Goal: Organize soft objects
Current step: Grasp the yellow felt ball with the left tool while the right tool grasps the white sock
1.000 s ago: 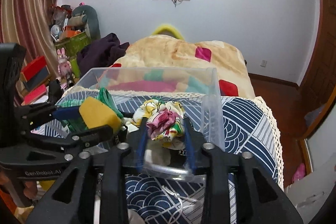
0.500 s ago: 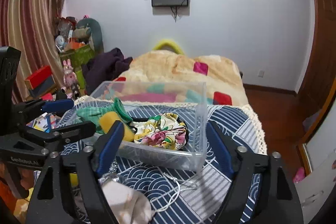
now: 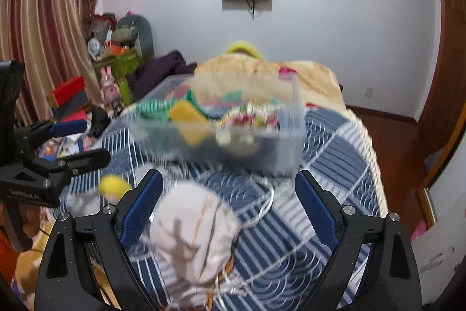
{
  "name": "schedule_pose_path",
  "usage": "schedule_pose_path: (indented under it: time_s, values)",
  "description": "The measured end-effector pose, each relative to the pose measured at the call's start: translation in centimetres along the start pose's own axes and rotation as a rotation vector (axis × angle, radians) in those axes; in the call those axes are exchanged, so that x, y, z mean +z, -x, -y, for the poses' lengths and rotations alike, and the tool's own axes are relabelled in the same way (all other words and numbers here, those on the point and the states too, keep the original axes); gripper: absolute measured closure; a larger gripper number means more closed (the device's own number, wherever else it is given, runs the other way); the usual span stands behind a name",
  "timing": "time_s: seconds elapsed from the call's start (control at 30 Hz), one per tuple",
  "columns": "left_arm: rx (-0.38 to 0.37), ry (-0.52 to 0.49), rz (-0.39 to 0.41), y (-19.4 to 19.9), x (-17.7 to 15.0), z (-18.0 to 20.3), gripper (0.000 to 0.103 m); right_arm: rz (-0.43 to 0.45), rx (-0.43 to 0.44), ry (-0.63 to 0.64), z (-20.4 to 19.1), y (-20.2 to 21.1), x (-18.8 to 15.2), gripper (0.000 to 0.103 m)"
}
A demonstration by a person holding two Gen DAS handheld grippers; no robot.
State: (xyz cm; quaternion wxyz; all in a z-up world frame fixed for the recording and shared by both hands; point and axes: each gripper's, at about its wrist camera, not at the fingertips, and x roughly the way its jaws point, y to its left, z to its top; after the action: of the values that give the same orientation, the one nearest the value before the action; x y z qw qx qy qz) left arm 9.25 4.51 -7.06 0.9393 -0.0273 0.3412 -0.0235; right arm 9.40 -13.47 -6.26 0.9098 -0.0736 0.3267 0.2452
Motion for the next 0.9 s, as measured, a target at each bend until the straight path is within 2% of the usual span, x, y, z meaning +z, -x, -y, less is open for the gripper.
schedule_pose_path:
  time_s: [0.23,0.37,0.43,0.53,0.57,0.6,0.63,0.73,0.9]
  values:
    - [0.002,0.061,-0.066,-1.5,-3.4,-1.1,0.002,-0.063,0.040,-0.022,-0.5,-0.5,-2.5,0.014]
    - [-0.024,0.071,-0.060,-1.7,-4.7,-0.8,0.003,-0.097,0.060,-0.031,-0.7,-1.0,-3.1,0.038]
    - [-0.030,0.062,-0.060,-1.8,-5.0,-0.5,0.018,-0.107,0.076,-0.041,-0.7,-1.2,-3.3,0.049]
    - [-0.044,0.064,-0.071,-2.4,-5.2,0.0,0.031,-0.106,0.087,-0.041,-0.7,-1.1,-3.5,0.066]
    - [-0.049,0.071,-0.069,-2.5,-5.2,0.1,0.033,-0.099,0.087,-0.035,-0.6,-0.9,-3.5,0.075]
    - [-0.051,0.078,-0.064,-2.5,-5.3,0.1,0.040,-0.092,0.085,-0.038,-0.6,-0.7,-3.6,0.078]
    - [-0.051,0.080,-0.061,-2.5,-5.3,0.1,0.047,-0.083,0.088,-0.044,-0.5,-0.5,-3.6,0.079]
    - [-0.046,0.083,-0.049,-2.3,-5.4,0.2,0.057,-0.060,0.085,-0.063,0.0,0.2,-3.5,0.082]
    - [-0.042,0.084,-0.031,-1.6,-5.1,0.2,0.058,-0.006,0.064,-0.091,1.1,1.9,-2.7,0.082]
